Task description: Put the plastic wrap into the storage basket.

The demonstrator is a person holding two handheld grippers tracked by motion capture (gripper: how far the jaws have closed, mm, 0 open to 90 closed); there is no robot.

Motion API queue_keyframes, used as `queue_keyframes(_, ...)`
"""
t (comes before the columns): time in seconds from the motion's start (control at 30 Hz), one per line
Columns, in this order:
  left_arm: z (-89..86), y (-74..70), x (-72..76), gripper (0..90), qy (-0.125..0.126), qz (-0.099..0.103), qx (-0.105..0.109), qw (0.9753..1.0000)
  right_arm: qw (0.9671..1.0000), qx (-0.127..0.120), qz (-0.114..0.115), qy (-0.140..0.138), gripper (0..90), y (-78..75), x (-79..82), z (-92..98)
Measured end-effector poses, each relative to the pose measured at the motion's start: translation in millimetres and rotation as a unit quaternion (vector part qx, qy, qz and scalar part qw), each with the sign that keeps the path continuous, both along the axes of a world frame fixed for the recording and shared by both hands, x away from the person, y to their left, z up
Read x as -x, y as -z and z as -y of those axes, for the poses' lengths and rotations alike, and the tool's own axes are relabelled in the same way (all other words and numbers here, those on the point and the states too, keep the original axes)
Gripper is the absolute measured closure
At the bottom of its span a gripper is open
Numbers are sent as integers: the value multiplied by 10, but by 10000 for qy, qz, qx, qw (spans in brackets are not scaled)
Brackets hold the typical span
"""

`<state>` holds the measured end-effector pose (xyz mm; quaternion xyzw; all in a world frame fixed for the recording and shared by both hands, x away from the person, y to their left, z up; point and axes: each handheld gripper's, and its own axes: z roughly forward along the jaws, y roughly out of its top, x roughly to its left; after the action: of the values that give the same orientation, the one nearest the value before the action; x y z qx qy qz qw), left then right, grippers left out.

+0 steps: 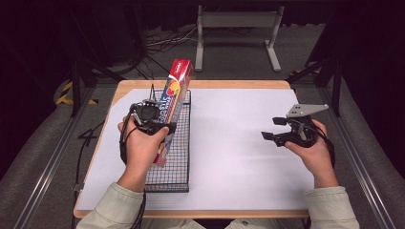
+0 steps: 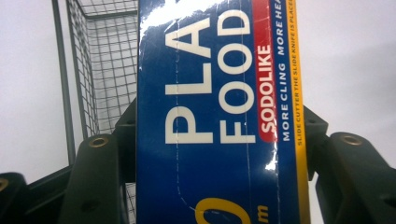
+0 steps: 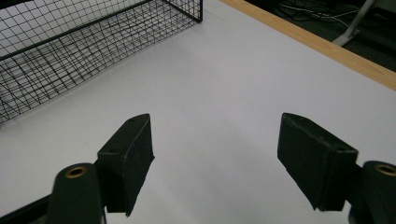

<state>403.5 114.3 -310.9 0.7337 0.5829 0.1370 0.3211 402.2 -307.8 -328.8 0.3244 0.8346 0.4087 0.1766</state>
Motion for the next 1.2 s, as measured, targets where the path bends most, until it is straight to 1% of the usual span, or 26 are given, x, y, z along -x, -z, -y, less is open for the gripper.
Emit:
queue_keyframes(0.1, 23, 37, 23, 401, -240, 26, -6, 9997, 10000, 3, -1, -46, 277, -3, -4, -7)
queue_keyframes(0.17, 48, 75, 46, 401, -358, 53, 27, 9993, 10000, 8, 19, -82, 279, -10, -3, -19)
queue_keyframes(0.23, 64, 100, 53, 400, -403, 43, 97, 9991, 9999, 14, 31, -112, 280, -14, -6, -34)
queue_keyframes(0.3, 82, 126, 61, 400, -453, 109, 117, 9988, 9999, 21, 30, -129, 280, -13, -15, -47)
queue_keyframes(0.33, 86, 142, 64, 399, -519, 162, 169, 9984, 9999, 20, 25, -138, 281, -11, -19, -53)
queue_keyframes(0.37, 86, 142, 64, 399, -519, 162, 169, 9984, 9999, 20, 25, -138, 281, -11, -19, -53)
queue_keyframes(0.4, 93, 156, 64, 399, -550, 209, 136, 9982, 9999, 45, 26, -156, 282, -10, -22, -59)
queue_keyframes(0.47, 104, 184, 57, 398, -649, 228, 72, 9976, 9998, 45, 43, -165, 285, -15, -11, -63)
queue_keyframes(0.5, 102, 197, 51, 398, -677, 185, 110, 9975, 9998, 41, 53, -163, 286, -20, -5, -60)
queue_keyframes(0.53, 102, 212, 47, 398, -699, 188, 115, 9973, 9998, 22, 65, -161, 288, -27, 1, -54)
queue_keyframes(0.57, 107, 222, 46, 398, -730, 167, 60, 9972, 9998, 12, 77, -157, 289, -29, 3, -50)
queue_keyframes(0.6, 110, 239, 38, 398, -730, 164, 49, 9972, 9999, 6, 83, -152, 290, -30, 3, -49)
queue_keyframes(0.63, 114, 251, 25, 398, -729, 119, 34, 9973, 9999, 12, 77, -152, 290, -29, 2, -51)
queue_keyframes(0.7, 116, 281, 7, 399, -730, 44, 109, 9973, 9999, 33, 68, -154, 290, -26, 4, -63)
queue_keyframes(0.73, 122, 297, 0, 399, -739, -2, 79, 9972, 9998, 46, 77, -161, 290, -25, 5, -70)
queue_keyframes(0.8, 125, 332, -1, 398, -722, -15, 69, 9974, 9998, 51, 75, -170, 289, -27, 6, -78)
queue_keyframes(0.83, 128, 349, 3, 398, -760, -30, 77, 9971, 9998, 51, 72, -174, 290, -27, 6, -79)
queue_keyframes(0.87, 136, 368, 7, 397, -760, -44, 19, 9971, 9998, 58, 68, -178, 289, -24, 4, -79)
queue_keyframes(0.9, 139, 395, 8, 397, -760, -59, 3, 9971, 9998, 68, 58, -177, 289, -20, 1, -79)
queue_keyframes(1.03, 152, 483, 9, 397, -802, -211, 65, 9965, 9998, 96, 34, -190, 290, -12, 1, -91)
queue_keyframes(1.1, 151, 513, 18, 397, -782, -261, 15, 9966, 9997, 98, 42, -205, 289, -13, 6, -98)
queue_keyframes(1.17, 167, 545, 30, 396, -791, -254, -150, 9964, 9997, 102, 41, -218, 289, -12, 6, -108)
queue_keyframes(1.2, 166, 588, 33, 396, -814, -266, -82, 9963, 9997, 112, 19, -236, 286, -7, 3, -118)
